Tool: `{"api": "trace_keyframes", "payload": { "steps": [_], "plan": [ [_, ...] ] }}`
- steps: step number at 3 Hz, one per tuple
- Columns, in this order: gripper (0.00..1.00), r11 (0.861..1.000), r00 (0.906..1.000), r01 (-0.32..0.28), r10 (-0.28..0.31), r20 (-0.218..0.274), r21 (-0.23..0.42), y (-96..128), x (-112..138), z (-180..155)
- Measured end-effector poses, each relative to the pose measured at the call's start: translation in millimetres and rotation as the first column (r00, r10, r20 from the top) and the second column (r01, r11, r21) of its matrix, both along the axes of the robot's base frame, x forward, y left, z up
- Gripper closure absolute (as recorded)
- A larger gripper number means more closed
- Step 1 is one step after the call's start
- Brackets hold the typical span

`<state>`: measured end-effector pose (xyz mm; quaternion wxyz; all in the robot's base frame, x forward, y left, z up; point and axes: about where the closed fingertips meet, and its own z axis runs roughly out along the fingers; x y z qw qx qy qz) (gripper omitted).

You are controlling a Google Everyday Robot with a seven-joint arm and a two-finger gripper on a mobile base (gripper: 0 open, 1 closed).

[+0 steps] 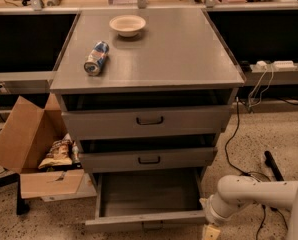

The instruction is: Close bottom drawer

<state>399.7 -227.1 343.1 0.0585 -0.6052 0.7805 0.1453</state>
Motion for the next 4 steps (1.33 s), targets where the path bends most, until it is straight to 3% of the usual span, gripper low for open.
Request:
{"api": "trace_keyframes", "payload": {
  "steps": [1, 3, 4],
  "plan": [
    [0.0, 1.0, 0.9994, 0.002, -0.002, -0.034, 0.011, 3.9, -11.8, -16.9],
    [0.0, 0.999, 0.9988, 0.017, -0.015, -0.046, 0.033, 2.3, -12.2, -33.5],
    [0.17, 0.999, 0.9987, 0.011, -0.009, -0.051, 0.05, 2.9, -8.3, -73.1]
  ]
}}
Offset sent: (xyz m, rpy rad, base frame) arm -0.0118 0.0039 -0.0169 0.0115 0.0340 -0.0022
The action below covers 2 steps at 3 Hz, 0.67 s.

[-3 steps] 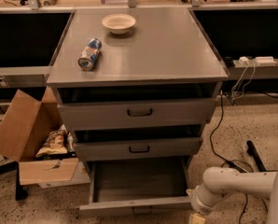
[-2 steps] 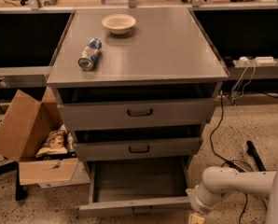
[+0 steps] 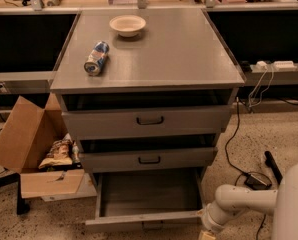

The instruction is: Close bottom drawer

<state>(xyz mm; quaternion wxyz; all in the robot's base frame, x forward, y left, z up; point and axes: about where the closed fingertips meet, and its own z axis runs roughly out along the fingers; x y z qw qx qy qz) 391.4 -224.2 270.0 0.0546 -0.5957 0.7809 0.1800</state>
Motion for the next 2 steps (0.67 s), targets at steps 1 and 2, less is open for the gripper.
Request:
{"api": "trace_keyframes", "payload": {
  "steps": [1, 2],
  "plan": [
    [0.41, 0.999, 0.9999, 0.008, -0.008, -0.014, 0.036, 4.6, 1.6, -43.3],
    [0.64, 0.999, 0.9999, 0.0, 0.001, -0.015, 0.055, 8.3, 7.4, -80.8]
  ]
}}
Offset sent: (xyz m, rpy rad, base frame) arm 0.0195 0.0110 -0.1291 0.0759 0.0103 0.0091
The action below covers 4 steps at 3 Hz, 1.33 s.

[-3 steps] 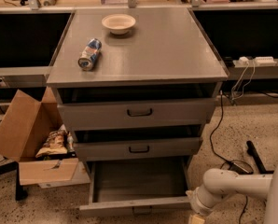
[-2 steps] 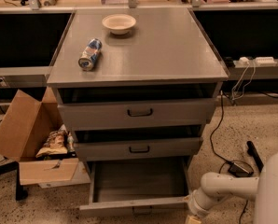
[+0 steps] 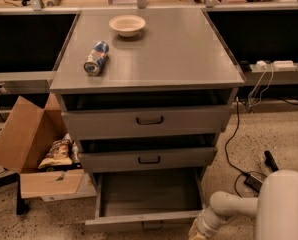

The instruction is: Close bottom drawer

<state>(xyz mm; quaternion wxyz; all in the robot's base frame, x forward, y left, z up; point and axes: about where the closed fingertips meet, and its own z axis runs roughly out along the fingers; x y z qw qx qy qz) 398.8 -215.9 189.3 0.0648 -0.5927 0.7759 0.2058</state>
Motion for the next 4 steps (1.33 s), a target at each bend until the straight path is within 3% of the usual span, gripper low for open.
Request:
{"api": "trace_keyframes", "payload": {
  "steps": [1, 3, 4],
  "plan": [
    [0.95, 0.998, 0.9967, -0.065, 0.064, 0.05, 0.016, 11.8, 15.3, -33.3],
    [1.0, 0.983, 0.9756, -0.174, 0.163, 0.147, 0.065, 36.2, 39.7, -47.7],
    [1.0, 0.983, 0.9756, -0.174, 0.163, 0.147, 0.065, 35.9, 38.4, -47.6]
  ]
}}
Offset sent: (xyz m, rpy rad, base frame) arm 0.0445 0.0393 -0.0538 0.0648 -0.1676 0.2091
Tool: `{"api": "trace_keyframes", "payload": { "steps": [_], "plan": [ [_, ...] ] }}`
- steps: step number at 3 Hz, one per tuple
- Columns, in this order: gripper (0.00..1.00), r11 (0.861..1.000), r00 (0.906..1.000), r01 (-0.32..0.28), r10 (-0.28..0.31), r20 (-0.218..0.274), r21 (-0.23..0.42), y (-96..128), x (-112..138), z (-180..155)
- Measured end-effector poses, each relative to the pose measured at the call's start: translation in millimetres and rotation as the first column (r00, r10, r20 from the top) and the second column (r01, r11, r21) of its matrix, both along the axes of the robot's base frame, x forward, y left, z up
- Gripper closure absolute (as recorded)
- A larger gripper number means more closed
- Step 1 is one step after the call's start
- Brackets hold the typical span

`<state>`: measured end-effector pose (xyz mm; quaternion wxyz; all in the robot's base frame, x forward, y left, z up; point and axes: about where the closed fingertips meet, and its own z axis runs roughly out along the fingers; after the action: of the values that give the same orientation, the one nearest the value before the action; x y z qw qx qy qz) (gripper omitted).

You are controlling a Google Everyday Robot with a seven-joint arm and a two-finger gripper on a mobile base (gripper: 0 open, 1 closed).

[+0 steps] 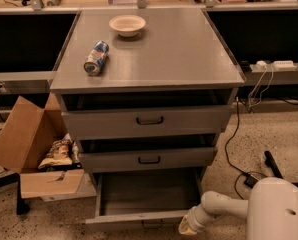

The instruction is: Close bottom drawer

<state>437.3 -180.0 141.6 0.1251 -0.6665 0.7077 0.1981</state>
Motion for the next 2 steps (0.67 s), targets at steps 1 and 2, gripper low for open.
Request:
{"api": "trace_keyframes", "payload": {
  "steps": [1, 2],
  "plan": [
    [0.74, 1.0, 1.0, 0.0, 0.0, 0.0, 0.0, 0.0, 0.0, 0.0],
    [0.49, 1.0, 1.0, 0.0, 0.0, 0.0, 0.0, 0.0, 0.0, 0.0]
  ]
}}
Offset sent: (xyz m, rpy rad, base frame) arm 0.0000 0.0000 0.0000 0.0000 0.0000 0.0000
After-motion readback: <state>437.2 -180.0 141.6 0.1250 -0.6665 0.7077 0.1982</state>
